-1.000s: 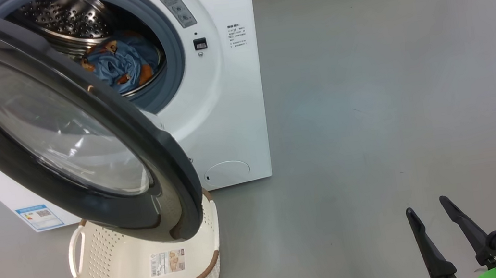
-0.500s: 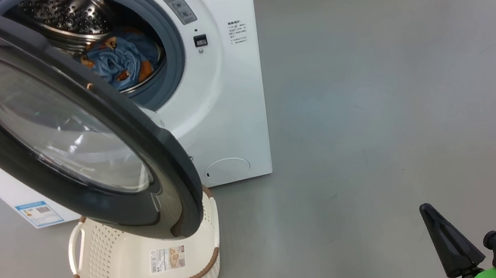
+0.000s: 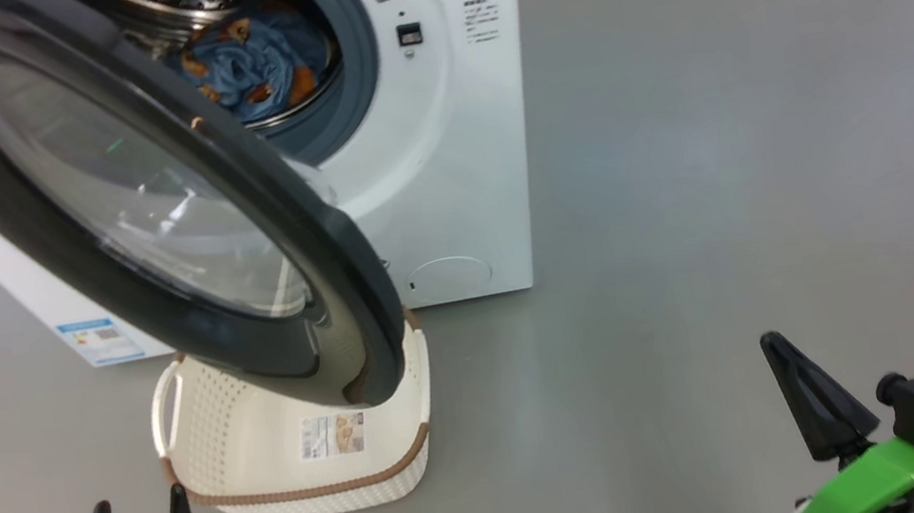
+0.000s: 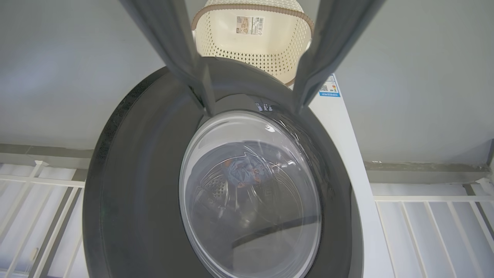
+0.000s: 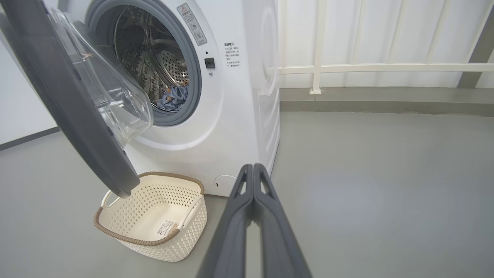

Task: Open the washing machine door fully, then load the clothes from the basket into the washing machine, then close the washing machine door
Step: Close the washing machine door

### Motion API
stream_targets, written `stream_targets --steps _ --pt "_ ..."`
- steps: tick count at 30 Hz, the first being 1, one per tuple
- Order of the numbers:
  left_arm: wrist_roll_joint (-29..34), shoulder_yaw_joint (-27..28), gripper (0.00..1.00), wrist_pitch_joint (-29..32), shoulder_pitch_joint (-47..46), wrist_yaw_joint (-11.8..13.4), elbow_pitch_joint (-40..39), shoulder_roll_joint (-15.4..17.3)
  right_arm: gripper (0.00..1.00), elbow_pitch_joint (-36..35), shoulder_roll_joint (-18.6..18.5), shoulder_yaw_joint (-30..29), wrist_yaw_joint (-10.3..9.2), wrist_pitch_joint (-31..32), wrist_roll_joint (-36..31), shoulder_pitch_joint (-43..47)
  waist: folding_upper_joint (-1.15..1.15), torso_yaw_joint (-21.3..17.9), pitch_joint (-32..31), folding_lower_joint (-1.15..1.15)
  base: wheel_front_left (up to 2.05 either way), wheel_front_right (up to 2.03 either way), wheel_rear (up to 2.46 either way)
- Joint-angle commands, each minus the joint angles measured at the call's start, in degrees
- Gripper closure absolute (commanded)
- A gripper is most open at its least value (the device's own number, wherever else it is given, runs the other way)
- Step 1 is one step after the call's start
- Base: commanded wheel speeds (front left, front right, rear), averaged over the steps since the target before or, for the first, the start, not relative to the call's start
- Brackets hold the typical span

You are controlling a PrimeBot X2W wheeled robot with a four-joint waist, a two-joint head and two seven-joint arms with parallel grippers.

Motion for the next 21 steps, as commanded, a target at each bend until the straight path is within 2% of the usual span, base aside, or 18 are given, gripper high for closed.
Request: stream_targets --steps 1,11,21 --pt "0.6 1.6 0.0 -0.5 -3.0 0.1 -1.4 0.6 1.0 -0.4 -1.0 2.1 0.34 -0.7 0.8 -3.4 0.0 2.0 1.5 0.0 0.0 0.0 0.0" --pt "1.5 -1.0 0.0 -1.5 -7.1 -1.1 0.1 -1.3 1.0 9.1 -4.8 6.6 0.34 -2.3 2.7 -15.6 0.0 8.2 5.2 0.0 0.0 0.0 0.0" --pt "2.3 -2.7 0.0 -2.0 -10.1 -2.7 2.5 -3.0 1.0 16.5 -5.9 9.4 0.34 -3.5 3.9 -25.4 0.0 12.9 6.6 0.0 0.0 0.0 0.0"
